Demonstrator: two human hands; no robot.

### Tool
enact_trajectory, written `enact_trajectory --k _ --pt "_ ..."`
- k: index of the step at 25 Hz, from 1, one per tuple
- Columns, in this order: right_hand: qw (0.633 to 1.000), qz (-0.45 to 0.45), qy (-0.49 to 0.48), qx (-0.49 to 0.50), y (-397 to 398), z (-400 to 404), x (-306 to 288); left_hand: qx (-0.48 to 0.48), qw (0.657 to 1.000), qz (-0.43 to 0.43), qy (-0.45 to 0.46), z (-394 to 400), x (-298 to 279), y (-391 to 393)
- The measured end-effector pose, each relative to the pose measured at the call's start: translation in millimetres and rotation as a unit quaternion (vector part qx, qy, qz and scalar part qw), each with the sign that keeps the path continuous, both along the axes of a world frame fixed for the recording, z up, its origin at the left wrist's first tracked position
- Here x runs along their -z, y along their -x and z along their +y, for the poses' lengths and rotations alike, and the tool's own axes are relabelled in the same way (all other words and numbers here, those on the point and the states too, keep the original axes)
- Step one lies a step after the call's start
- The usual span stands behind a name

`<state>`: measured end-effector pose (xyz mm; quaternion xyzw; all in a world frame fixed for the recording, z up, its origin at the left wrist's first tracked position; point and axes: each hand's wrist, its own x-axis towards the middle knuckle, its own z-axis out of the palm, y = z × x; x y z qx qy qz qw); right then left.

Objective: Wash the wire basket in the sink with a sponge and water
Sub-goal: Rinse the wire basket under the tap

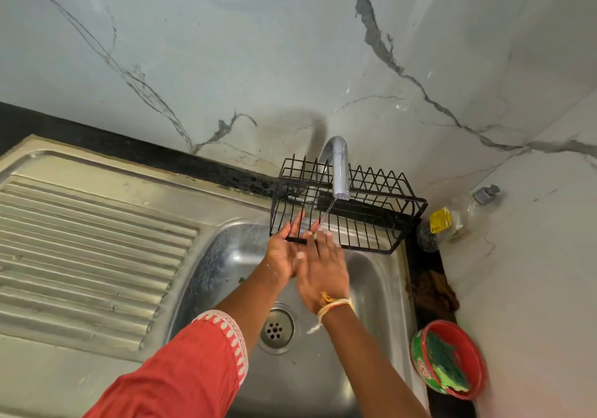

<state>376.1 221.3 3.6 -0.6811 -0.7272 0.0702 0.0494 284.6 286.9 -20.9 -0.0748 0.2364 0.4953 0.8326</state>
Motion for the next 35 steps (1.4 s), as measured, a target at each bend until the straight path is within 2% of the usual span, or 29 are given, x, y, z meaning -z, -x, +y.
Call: enact_trajectory --k 3,4,6,8,12,14,16,18,20,21,23,25,28,29,31,35 --pt "0.994 0.038 0.033 -0.1 -3.1 7.4 -1.0 0.005 1.0 0.026 0.004 3.0 1.3 7.6" --pt "0.995 0.037 0.026 -0.091 -21.0 7.8 1.0 -0.006 1.0 0.009 0.021 3.1 0.3 12.0" --pt "1.0 0.001 -0.022 0.01 -60.2 -3.6 7.8 -0.015 0.998 -0.029 0.055 3.3 -1.9 18.8" --pt "0.996 -0.032 -0.033 0.07 -61.2 -12.1 5.1 -0.022 0.996 -0.048 0.065 1.3 -1.3 15.7" --pt "0.996 0.03 -0.003 -0.087 15.5 6.3 -13.4 0.011 0.999 0.017 -0.026 -3.7 -2.8 -2.5" --pt "0.991 0.042 -0.008 -0.124 6.0 14.5 -20.0 0.019 1.0 -0.002 -0.02 0.1 -5.0 0.3" --pt "0.995 0.023 -0.05 -0.086 -35.9 12.0 -11.5 0.001 0.999 -0.039 0.019 2.7 -5.3 8.2" --pt "0.995 -0.015 -0.093 0.02 -63.2 -1.8 -4.5 -0.011 0.996 -0.076 0.044 1.0 -8.7 12.2" --pt "0.994 -0.035 -0.069 0.076 -41.5 -4.7 -2.9 -0.01 0.997 -0.07 0.029 0.2 -8.9 7.4" --pt "0.996 -0.031 -0.046 0.064 -20.6 -3.7 -0.3 -0.014 0.998 -0.052 0.018 -1.5 -11.0 5.4" --pt "0.999 0.004 -0.003 -0.038 7.7 -0.9 2.2 -0.042 0.998 -0.034 0.01 -2.3 -13.1 9.7" --pt "0.994 0.016 -0.01 -0.103 -3.9 3.8 1.2 -0.049 0.999 -0.012 0.014 1.9 -14.5 30.2" --pt "0.999 -0.037 0.015 -0.023 -35.1 3.0 10.3 -0.043 0.998 0.007 0.046 -0.1 -13.0 67.1" --pt "0.997 -0.069 0.037 0.005 -28.3 0.9 11.6 -0.044 0.998 0.007 0.048 -3.1 -11.4 72.9" --pt "0.995 -0.076 0.066 0.024 8.7 -2.0 17.1 -0.049 0.997 0.016 0.05 -9.3 -9.1 78.3" --pt "0.995 -0.056 0.047 -0.061 27.2 5.5 19.7 -0.063 0.996 0.043 0.049 -12.0 -15.5 91.6"
